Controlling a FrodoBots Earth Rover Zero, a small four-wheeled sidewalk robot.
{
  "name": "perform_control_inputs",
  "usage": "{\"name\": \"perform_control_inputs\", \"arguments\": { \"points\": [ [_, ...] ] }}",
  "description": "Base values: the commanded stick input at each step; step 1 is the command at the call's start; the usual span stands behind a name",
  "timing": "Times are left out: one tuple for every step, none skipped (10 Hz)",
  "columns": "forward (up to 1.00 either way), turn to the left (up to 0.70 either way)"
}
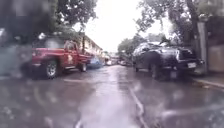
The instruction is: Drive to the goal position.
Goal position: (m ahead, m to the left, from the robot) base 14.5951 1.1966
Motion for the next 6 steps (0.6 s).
{"name": "perform_control_inputs", "arguments": {
  "points": [
    [1.0,0.0],
    [1.0,0.0],
    [1.0,0.0],
    [1.0,0.0],
    [1.0,0.0],
    [1.0,0.0]
  ]
}}
